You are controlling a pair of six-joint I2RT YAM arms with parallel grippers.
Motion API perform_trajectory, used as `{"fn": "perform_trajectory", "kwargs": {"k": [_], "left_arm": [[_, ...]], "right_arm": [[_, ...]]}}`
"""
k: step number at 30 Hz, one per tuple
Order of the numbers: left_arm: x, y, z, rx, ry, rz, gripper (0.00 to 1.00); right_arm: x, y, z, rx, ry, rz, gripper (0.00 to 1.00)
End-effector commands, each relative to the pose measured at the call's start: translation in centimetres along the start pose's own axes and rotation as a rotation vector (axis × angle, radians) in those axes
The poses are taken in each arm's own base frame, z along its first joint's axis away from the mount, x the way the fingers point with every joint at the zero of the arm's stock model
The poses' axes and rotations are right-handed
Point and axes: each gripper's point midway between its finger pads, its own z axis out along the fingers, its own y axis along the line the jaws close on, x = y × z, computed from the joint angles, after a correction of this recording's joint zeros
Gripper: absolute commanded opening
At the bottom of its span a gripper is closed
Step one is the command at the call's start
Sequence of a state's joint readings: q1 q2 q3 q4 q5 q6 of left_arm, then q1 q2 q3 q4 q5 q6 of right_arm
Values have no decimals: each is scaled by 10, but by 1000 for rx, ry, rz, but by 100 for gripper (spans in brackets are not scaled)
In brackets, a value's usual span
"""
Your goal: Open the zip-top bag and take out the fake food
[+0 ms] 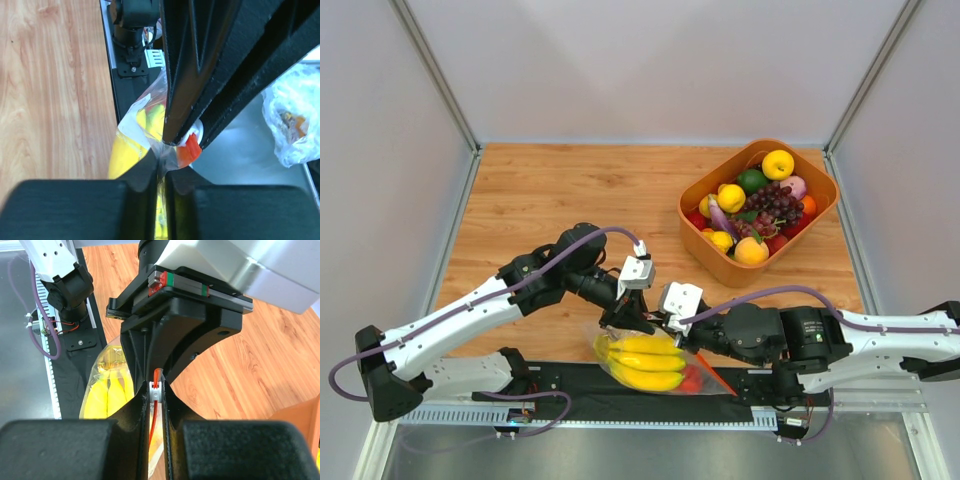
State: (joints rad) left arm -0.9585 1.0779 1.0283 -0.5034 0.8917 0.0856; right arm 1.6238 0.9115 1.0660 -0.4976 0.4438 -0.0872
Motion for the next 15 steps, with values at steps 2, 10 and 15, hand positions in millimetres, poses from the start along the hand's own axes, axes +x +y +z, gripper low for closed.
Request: {"fn": "perform_trajectory", "kwargs": {"k": [2,10,15], "left_arm": [[-12,2,-1,-9,-45,52,0],[-14,4,-8,-64,-56,91,0],[-15,9,-12,-112,-61,104,0]], "right_arm": [[0,2,1,-3,4,32,0],[13,-11,-6,72,36,96,0],[24,-19,-15,118,43,151,0]]}}
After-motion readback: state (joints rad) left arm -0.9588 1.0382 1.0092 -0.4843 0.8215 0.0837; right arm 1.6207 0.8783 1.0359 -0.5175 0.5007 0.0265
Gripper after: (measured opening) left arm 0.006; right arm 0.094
